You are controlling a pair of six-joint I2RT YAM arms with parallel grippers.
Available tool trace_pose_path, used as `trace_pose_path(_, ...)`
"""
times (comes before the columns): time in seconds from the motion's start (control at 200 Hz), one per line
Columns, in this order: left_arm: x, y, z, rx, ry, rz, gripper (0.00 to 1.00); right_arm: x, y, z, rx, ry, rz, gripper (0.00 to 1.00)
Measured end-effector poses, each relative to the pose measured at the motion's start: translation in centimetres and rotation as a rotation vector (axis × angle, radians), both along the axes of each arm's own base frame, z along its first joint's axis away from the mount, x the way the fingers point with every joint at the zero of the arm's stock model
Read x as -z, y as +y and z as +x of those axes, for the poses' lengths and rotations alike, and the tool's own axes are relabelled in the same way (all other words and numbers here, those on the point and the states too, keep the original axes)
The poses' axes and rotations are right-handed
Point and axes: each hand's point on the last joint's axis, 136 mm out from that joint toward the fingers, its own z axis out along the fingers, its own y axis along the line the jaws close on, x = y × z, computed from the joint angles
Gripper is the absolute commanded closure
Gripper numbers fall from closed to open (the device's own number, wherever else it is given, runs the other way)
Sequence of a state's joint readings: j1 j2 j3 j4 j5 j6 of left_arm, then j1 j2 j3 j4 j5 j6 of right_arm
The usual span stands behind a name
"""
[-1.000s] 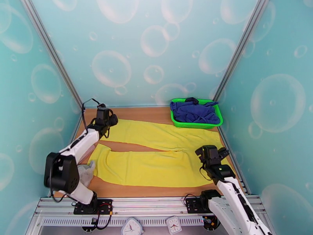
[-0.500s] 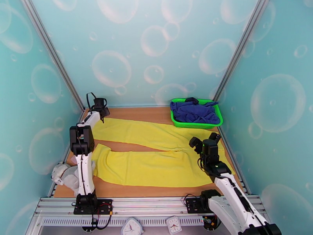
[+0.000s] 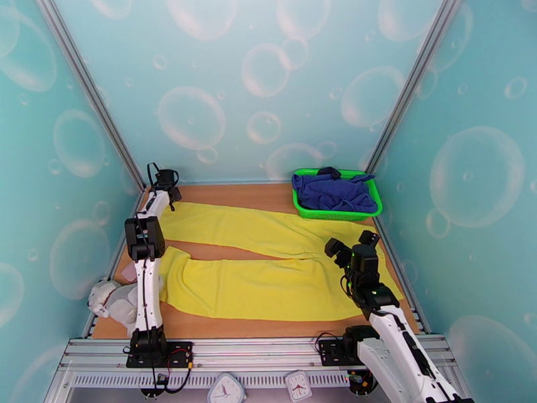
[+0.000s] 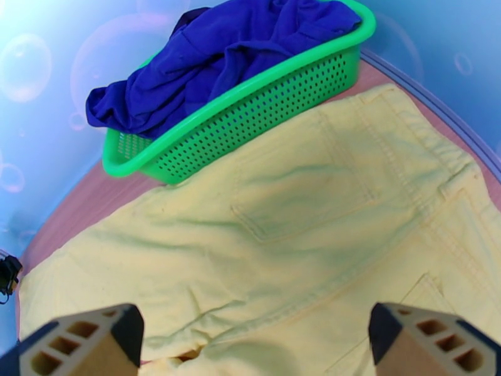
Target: Fold and stack the trousers
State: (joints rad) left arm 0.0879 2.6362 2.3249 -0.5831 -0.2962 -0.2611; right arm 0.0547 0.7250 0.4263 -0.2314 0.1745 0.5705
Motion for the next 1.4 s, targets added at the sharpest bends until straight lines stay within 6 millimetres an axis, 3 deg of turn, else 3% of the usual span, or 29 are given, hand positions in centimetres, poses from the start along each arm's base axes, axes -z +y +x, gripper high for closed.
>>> trace_pose_path(0.065, 0.8, 0.6, -0.2, -0.009, 0.015, -0.003, 0.41, 0.2, 0.2, 0.0, -0.008, 0.002, 0.005, 0.01)
trace_pose_path(0.1, 1.2, 0.6, -0.1, -0.007, 0.017, -0.012, 0.48, 0.1, 0.2, 0.0, -0.011, 0.000, 0.007, 0.01)
trace_pose_path(0.24, 1.1, 0.5, 0.2, 0.005, 0.016, -0.022, 0.54, 0.0, 0.4, 0.1, -0.020, -0.007, 0.013, 0.01)
trace_pose_path(0.345, 1.1, 0.4, 0.2, 0.017, 0.016, -0.030, 0.69, -0.1, 0.6, 0.3, -0.029, -0.011, 0.018, 0.01)
trace_pose_path(0.41, 1.1, 0.5, 0.2, 0.025, 0.021, -0.026, 0.90, 0.0, 0.8, 0.4, -0.038, -0.008, 0.024, 0.01)
trace_pose_path(0.47, 1.1, 0.6, 0.2, 0.027, 0.021, -0.024, 1.00, 0.2, 0.9, 0.4, -0.046, -0.002, 0.028, 0.01)
trace_pose_path(0.62, 0.7, 0.3, -0.2, 0.039, 0.020, -0.048, 1.00, 1.2, 1.1, 1.0, -0.066, 0.032, 0.031, 0.02)
trace_pose_path(0.75, 0.1, -1.2, -2.9, 0.056, 0.045, -0.106, 1.00, 2.8, 1.2, 2.3, -0.089, 0.116, 0.054, 0.03)
trace_pose_path(0.85, -2.7, -2.8, -5.8, 0.074, 0.020, -0.138, 1.00, 3.4, 1.6, 4.2, -0.130, 0.159, 0.088, 0.05)
trace_pose_path(0.965, -9.0, -5.9, -8.6, 0.114, -0.096, -0.157, 1.00, 4.0, 3.1, 6.0, -0.195, 0.175, 0.128, 0.12)
trace_pose_path(1.05, -14.2, -9.1, -10.2, 0.172, -0.214, -0.153, 1.00, 4.7, 4.6, 6.0, -0.234, 0.203, 0.132, 0.10)
trace_pose_path(1.14, -18.4, -12.1, -11.9, 0.228, -0.316, -0.150, 1.00, 4.4, 8.3, 4.8, -0.327, 0.222, 0.096, 0.10)
trace_pose_path(1.255, -20.2, -13.6, -13.4, 0.251, -0.371, -0.146, 1.00, 2.7, 12.2, 2.0, -0.421, 0.216, 0.086, 0.11)
trace_pose_path(1.335, -20.2, -13.1, -13.8, 0.234, -0.376, -0.132, 1.00, 1.7, 13.3, 0.3, -0.445, 0.182, 0.119, 0.13)
trace_pose_path(1.4, -20.2, -12.9, -13.8, 0.225, -0.377, -0.124, 1.00, 2.7, 13.6, -0.9, -0.447, 0.200, 0.152, 0.14)
